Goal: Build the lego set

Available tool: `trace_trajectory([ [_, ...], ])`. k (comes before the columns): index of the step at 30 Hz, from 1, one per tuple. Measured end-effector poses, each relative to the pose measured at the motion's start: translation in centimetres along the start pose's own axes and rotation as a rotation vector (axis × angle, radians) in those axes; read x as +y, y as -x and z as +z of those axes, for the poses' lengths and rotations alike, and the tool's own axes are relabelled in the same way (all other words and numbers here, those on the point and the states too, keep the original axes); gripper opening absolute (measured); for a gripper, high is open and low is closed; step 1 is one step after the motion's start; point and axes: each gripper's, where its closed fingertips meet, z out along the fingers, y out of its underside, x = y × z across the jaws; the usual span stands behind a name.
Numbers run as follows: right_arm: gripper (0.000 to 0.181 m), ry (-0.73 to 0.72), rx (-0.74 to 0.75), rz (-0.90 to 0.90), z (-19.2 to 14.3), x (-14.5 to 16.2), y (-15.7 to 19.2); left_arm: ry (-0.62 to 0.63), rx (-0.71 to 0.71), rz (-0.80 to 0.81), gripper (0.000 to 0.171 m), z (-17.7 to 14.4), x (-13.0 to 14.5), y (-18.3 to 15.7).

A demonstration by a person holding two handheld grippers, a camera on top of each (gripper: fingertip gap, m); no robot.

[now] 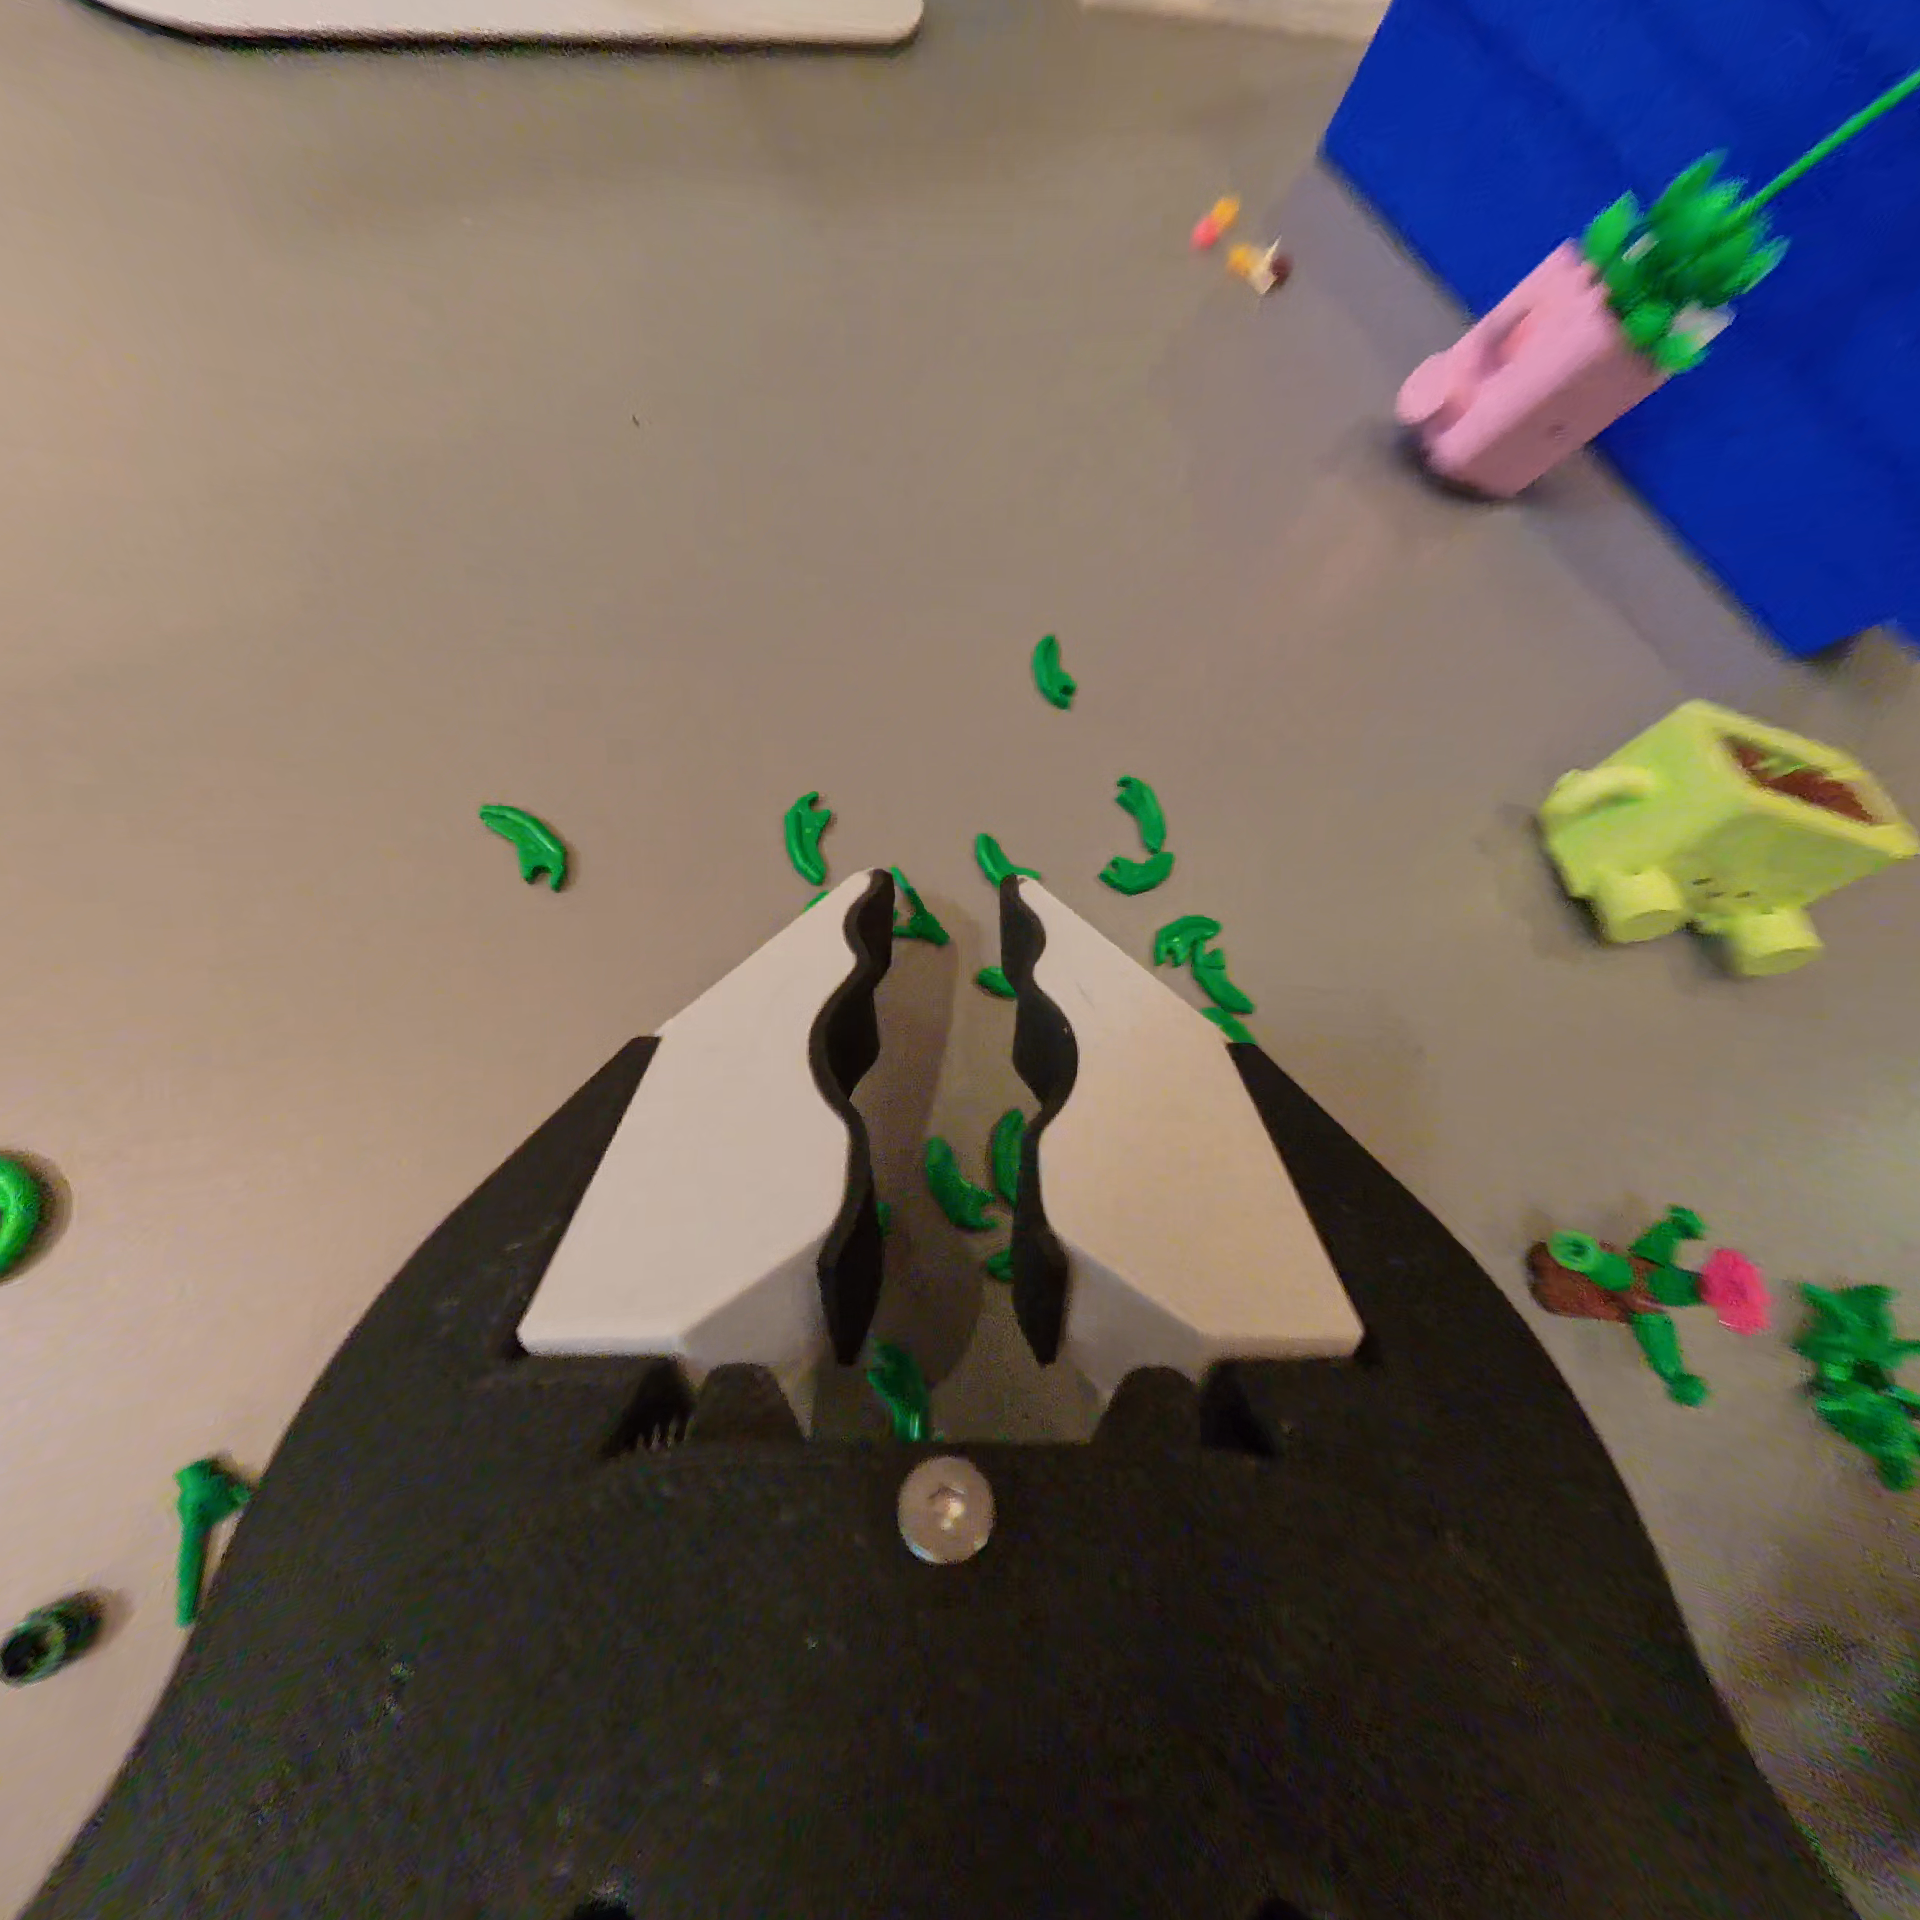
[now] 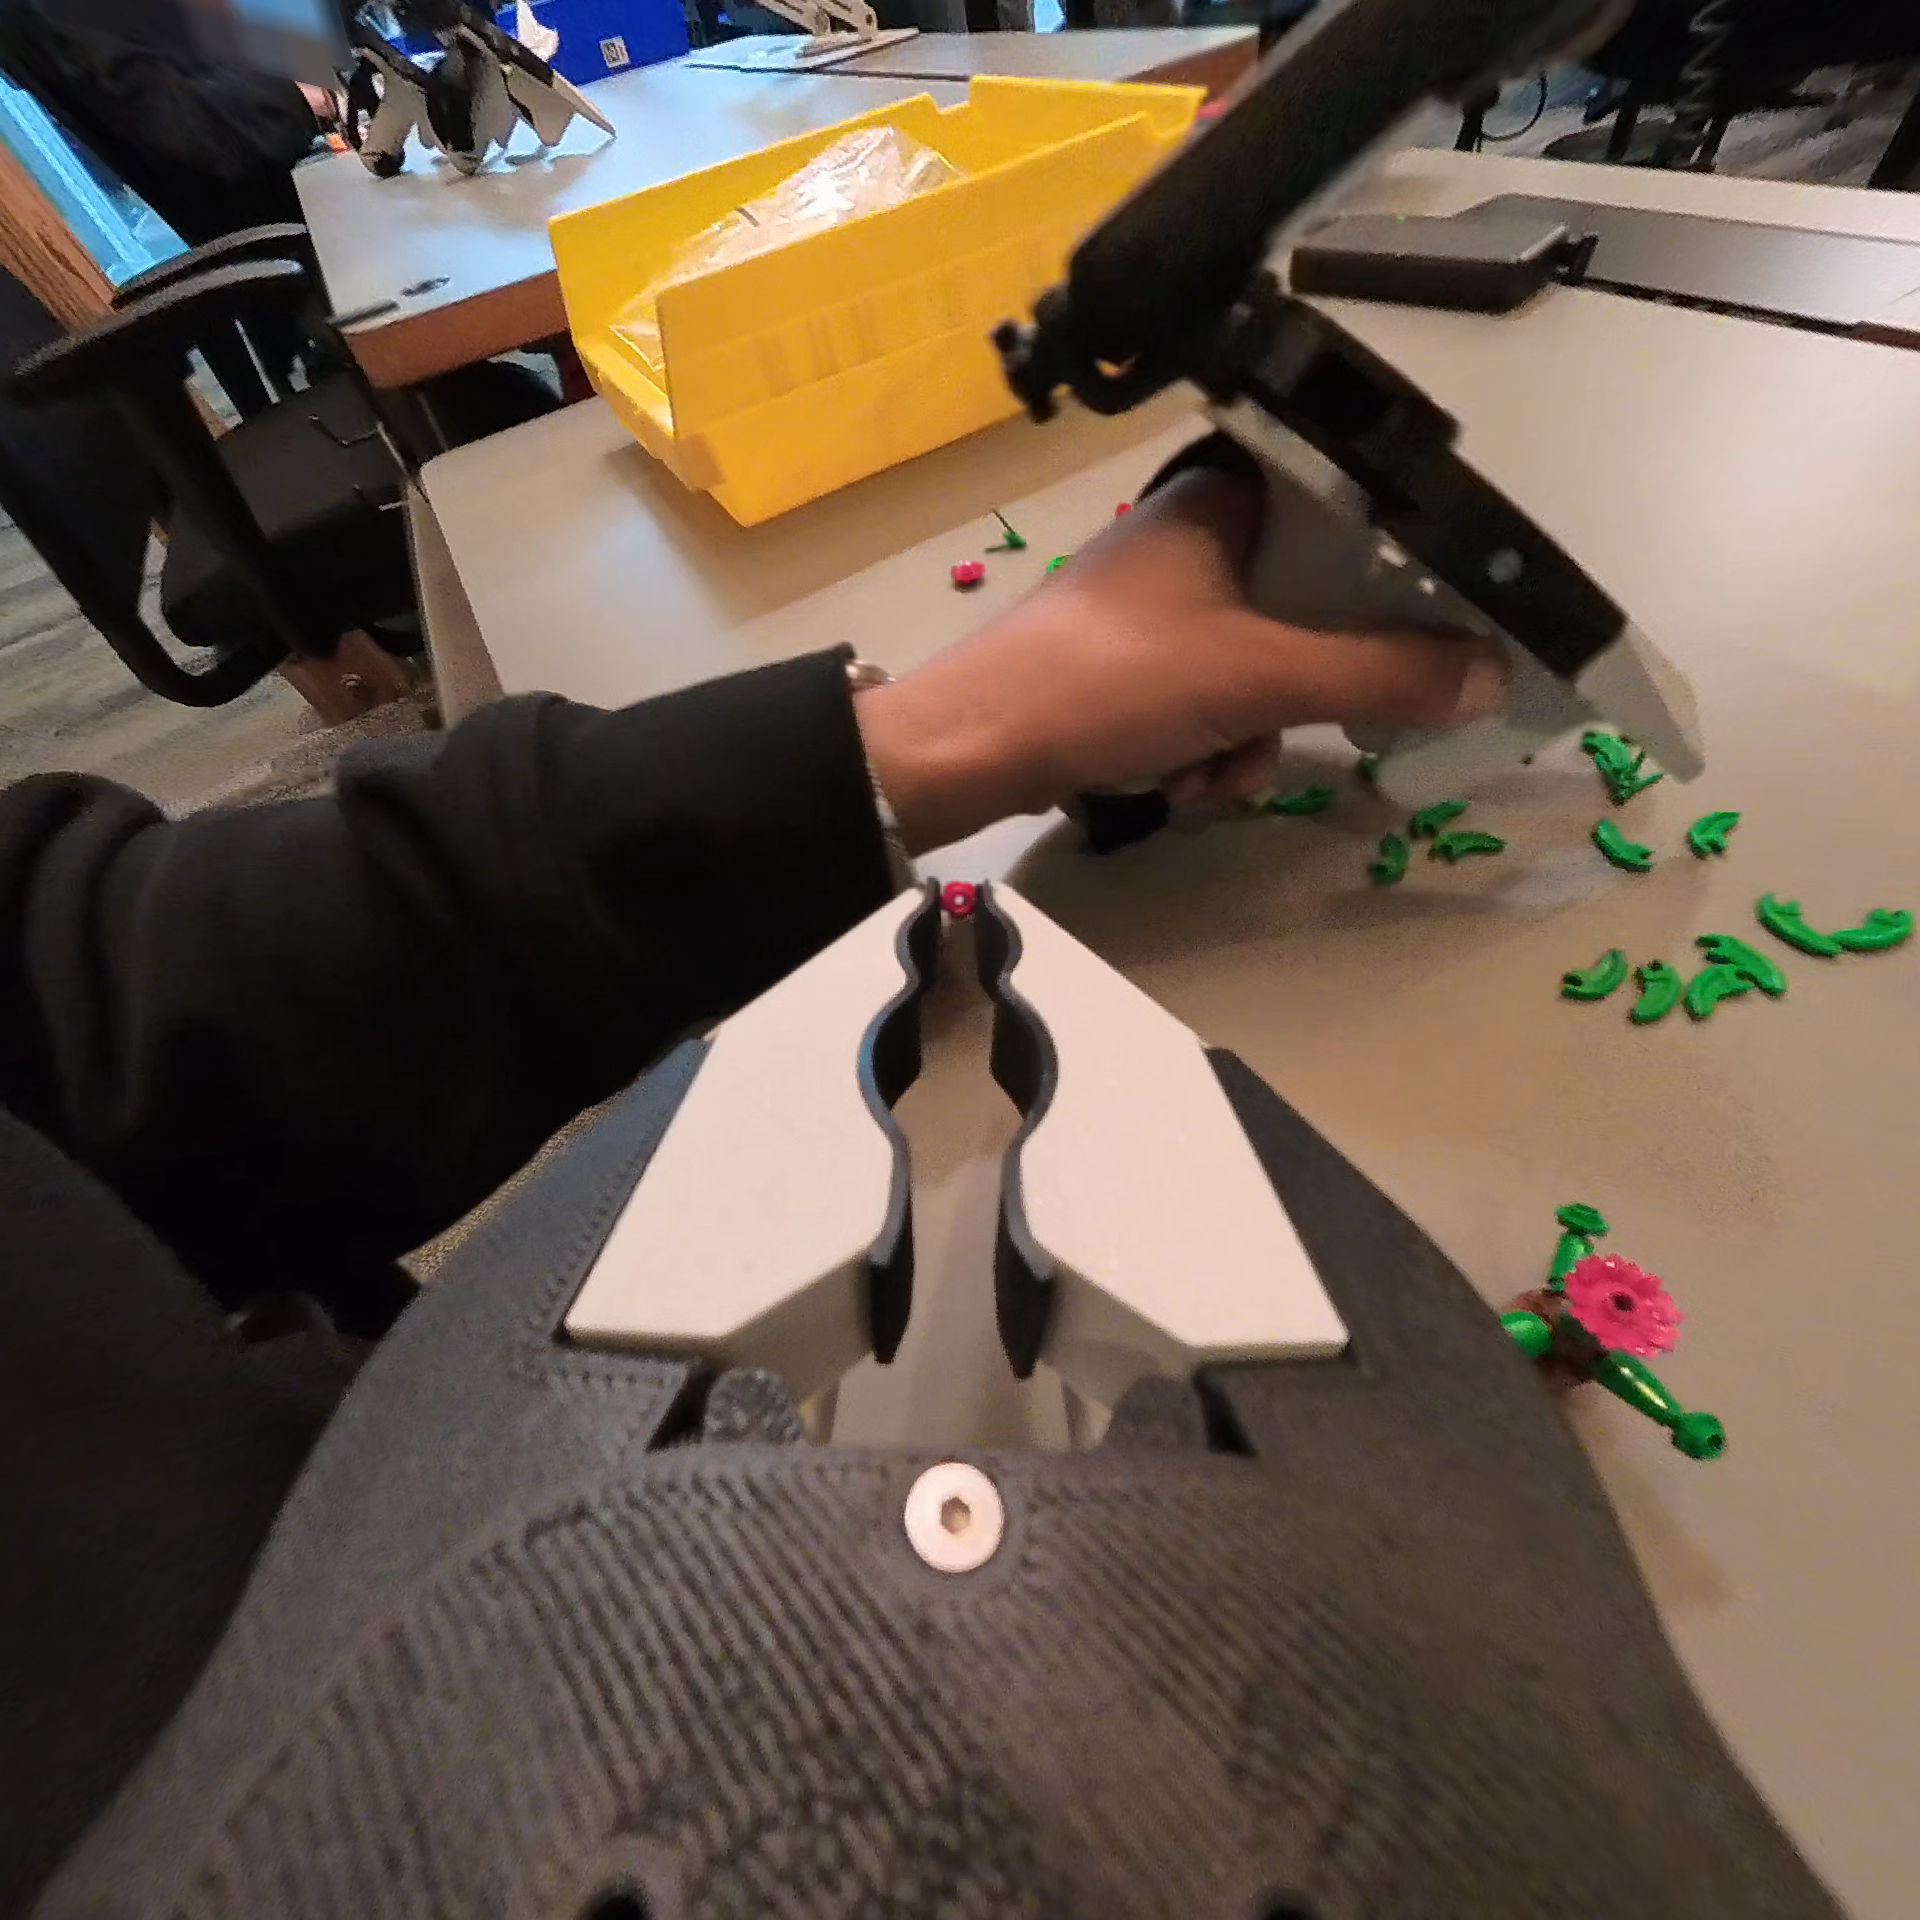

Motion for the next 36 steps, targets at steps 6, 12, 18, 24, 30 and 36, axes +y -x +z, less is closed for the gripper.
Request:
trace_trajectory([
  [6,0.005,-0.035,0.037,-0.068,-1.6,-0.5,0.5,0.048,-0.09,0.104,0.0,0.7,0.3,0.0],
  [12,0.005,-0.033,0.032,-0.043,-2.0,0.2,0.2,0.036,-0.08,0.179,0.0,-0.1,0.5,-0.3],
  [18,0.005,-0.024,0.072,-0.044,-2.1,0.4,-0.8,-0.175,0.207,0.19,0.0,-5.7,-1.2,-3.2],
  [24,0.005,0.071,0.128,-0.048,-1.3,2.1,-1.8,-0.376,0.627,0.318,0.0,-13.0,-0.1,-9.0],
  [30,0.005,0.233,0.202,-0.017,-0.3,4.6,-2.8,-0.463,0.953,0.176,0.0,-16.8,-0.7,-10.7],
  [36,0.033,0.302,0.241,-0.018,0.3,4.5,-2.6,-0.539,1.293,0.069,0.0,-21.4,-1.3,-12.4],
])
